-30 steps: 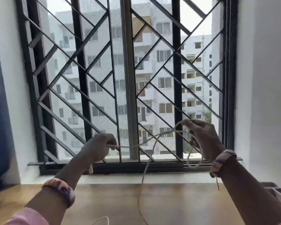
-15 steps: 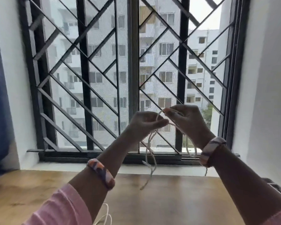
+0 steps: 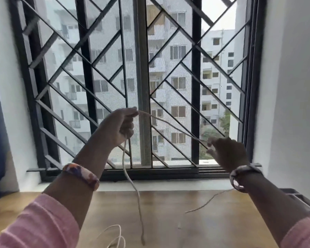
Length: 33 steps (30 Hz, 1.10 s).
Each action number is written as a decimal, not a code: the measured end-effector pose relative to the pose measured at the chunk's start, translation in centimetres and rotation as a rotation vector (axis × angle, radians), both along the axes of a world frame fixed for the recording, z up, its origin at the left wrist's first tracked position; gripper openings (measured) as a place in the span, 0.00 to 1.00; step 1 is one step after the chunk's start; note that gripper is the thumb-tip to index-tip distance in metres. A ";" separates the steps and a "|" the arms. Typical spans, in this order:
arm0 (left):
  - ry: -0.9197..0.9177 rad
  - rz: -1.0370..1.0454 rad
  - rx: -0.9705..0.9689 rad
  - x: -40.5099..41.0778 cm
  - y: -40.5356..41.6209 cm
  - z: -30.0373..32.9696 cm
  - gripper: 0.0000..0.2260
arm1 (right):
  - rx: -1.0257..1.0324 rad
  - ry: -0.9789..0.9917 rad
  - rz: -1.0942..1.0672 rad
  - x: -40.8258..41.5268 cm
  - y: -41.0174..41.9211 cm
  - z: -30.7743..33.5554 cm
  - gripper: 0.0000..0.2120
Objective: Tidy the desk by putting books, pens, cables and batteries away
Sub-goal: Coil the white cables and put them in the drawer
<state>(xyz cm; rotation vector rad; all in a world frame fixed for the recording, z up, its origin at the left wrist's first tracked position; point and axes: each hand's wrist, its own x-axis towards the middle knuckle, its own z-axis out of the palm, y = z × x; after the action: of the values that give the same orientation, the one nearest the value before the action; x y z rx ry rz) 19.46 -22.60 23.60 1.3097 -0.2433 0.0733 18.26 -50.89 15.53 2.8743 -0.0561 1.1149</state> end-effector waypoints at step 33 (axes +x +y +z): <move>-0.415 -0.743 -0.139 -3.0 -5.4 3.7 0.16 | 0.474 -0.122 0.441 1.7 2.1 4.0 0.09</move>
<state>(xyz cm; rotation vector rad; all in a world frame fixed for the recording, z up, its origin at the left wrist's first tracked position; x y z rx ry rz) 16.44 -28.02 27.27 0.9888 -1.0450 -0.2678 19.98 -48.80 19.51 3.3319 0.3783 1.5297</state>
